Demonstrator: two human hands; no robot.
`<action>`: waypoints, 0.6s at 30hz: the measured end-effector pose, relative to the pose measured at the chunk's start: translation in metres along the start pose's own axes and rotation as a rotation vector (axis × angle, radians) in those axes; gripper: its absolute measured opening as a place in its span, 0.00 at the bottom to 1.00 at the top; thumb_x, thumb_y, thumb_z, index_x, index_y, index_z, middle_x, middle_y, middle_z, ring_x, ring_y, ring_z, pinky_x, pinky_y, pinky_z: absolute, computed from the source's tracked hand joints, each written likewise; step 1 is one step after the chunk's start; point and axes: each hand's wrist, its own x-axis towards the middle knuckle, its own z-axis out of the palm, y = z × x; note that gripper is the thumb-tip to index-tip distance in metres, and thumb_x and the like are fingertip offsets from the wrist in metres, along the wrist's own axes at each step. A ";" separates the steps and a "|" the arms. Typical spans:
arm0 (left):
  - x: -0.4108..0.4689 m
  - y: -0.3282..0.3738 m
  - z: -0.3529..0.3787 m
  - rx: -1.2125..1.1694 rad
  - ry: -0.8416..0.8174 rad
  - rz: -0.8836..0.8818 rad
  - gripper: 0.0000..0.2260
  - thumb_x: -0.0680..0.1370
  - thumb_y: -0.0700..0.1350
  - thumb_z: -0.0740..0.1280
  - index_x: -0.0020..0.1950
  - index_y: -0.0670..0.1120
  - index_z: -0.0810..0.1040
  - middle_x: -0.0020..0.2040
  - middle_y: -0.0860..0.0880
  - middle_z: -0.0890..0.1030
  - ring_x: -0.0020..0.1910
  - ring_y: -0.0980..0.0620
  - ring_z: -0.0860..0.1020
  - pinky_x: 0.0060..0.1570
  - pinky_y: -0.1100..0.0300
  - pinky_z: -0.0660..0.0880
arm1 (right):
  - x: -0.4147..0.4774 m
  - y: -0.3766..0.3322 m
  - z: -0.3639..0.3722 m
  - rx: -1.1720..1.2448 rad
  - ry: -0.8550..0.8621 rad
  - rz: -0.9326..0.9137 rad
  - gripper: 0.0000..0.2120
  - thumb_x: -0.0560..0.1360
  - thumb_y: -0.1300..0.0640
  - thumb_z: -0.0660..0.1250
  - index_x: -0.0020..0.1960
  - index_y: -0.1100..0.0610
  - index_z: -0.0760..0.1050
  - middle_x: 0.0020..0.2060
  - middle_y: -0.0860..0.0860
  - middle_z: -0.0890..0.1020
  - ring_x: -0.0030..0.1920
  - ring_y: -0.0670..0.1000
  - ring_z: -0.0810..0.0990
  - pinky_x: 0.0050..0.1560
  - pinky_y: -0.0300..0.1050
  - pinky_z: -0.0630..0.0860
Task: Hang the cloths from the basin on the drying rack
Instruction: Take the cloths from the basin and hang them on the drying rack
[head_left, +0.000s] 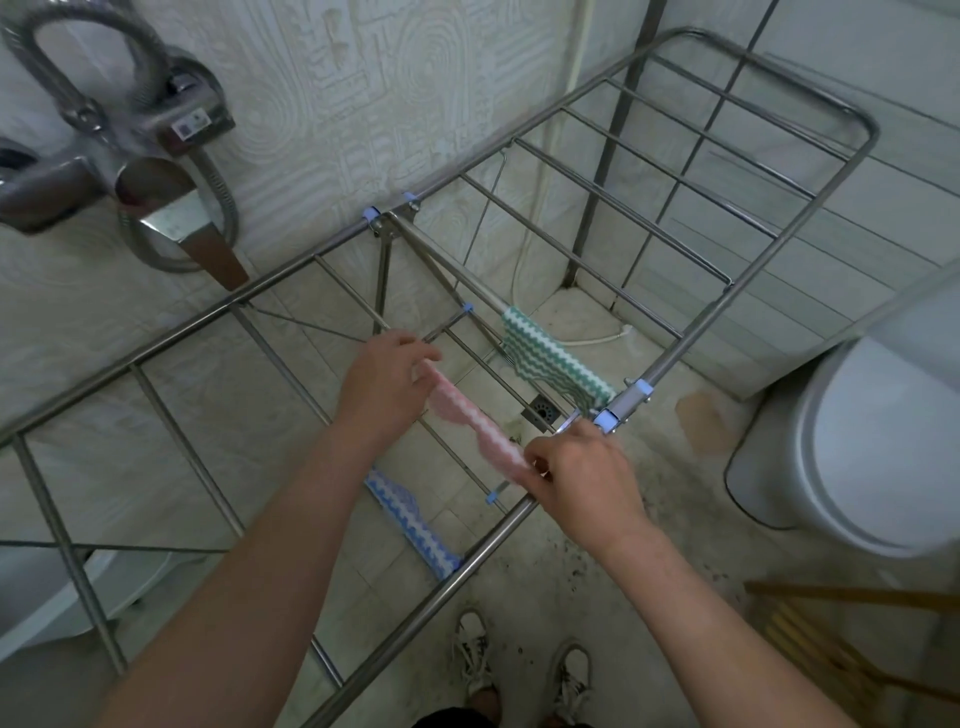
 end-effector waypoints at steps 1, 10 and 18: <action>-0.001 0.001 0.002 0.013 -0.039 0.090 0.11 0.74 0.43 0.71 0.57 0.47 0.82 0.58 0.48 0.79 0.57 0.49 0.75 0.52 0.61 0.67 | 0.000 -0.001 0.000 -0.016 0.008 0.003 0.11 0.74 0.42 0.66 0.44 0.49 0.80 0.35 0.47 0.81 0.47 0.50 0.74 0.47 0.44 0.68; -0.001 0.010 0.006 0.061 -0.224 0.227 0.09 0.73 0.46 0.72 0.52 0.47 0.84 0.51 0.49 0.82 0.51 0.50 0.79 0.46 0.64 0.67 | -0.005 -0.010 0.005 -0.059 0.041 0.081 0.07 0.75 0.49 0.66 0.44 0.52 0.79 0.37 0.50 0.81 0.48 0.51 0.74 0.41 0.44 0.69; -0.004 0.056 -0.006 -0.069 -0.202 0.238 0.09 0.74 0.40 0.69 0.52 0.48 0.83 0.52 0.50 0.82 0.51 0.51 0.79 0.53 0.55 0.75 | -0.030 0.016 -0.013 0.162 0.182 0.111 0.11 0.76 0.55 0.67 0.57 0.54 0.79 0.50 0.50 0.82 0.53 0.55 0.76 0.53 0.46 0.74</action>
